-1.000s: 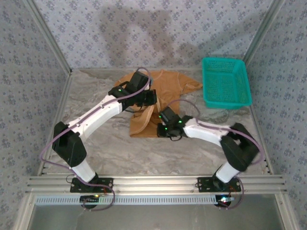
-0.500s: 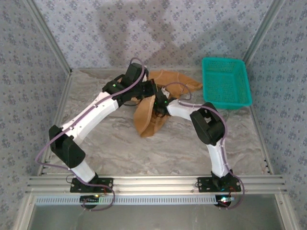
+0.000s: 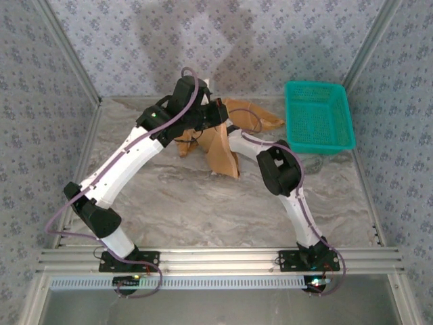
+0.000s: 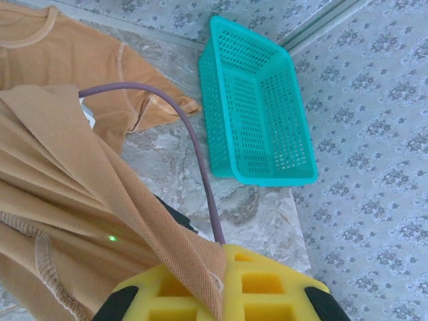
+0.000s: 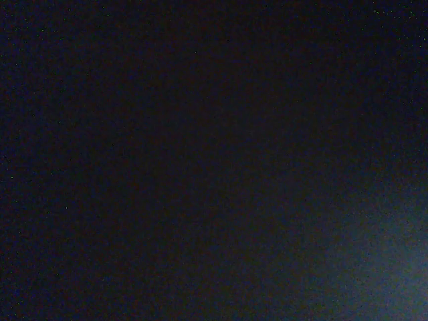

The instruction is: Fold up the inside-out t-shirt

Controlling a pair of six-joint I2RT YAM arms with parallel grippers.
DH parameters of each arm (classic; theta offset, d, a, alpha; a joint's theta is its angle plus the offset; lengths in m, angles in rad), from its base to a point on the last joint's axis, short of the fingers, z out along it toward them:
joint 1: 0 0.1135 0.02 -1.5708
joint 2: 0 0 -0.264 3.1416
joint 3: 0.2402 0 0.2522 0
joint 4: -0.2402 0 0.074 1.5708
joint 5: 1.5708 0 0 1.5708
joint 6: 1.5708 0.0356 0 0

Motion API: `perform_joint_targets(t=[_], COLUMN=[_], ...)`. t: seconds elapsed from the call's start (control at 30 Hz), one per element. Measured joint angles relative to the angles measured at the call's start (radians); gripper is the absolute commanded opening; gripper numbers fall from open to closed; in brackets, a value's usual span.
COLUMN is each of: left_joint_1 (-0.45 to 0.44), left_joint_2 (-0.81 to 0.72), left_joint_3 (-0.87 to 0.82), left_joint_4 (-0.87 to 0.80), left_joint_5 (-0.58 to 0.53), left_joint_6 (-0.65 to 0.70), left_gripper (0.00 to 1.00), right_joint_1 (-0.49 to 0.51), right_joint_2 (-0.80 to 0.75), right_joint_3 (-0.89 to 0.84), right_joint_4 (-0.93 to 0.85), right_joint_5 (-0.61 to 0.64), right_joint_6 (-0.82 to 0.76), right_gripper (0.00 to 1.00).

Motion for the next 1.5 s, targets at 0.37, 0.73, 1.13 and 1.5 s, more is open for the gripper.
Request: perform_joint_targets(t=[0.37,0.73,1.13,1.5], left_joint_1=[0.178,0.478,0.538,0.426], left_joint_2=[-0.035,0.141,0.202,-0.188], left_joint_3=[-0.082,-0.111,-0.458,-0.926], left_joint_4=[0.001,0.06,0.147,0.498], left_joint_5=[0.048,0.09,0.136,0.224], left_joint_6=[0.014,0.096,0.148,0.302], left_gripper=[0.0,0.0,0.0,0.53], right_joint_1=[-0.029,-0.023,-0.094,-0.177], right_joint_2=[-0.049,-0.597,-0.889,-0.715], right_joint_3=[-0.078,-0.366,-0.381,-0.416], right_joint_4=[-0.061,-0.285,-0.351,-0.343], right_joint_5=[-0.137,-0.325,-0.552,-0.592], right_joint_6=[-0.077,-0.434,-0.519,-0.44], right_gripper=[0.0,0.0,0.0,0.0])
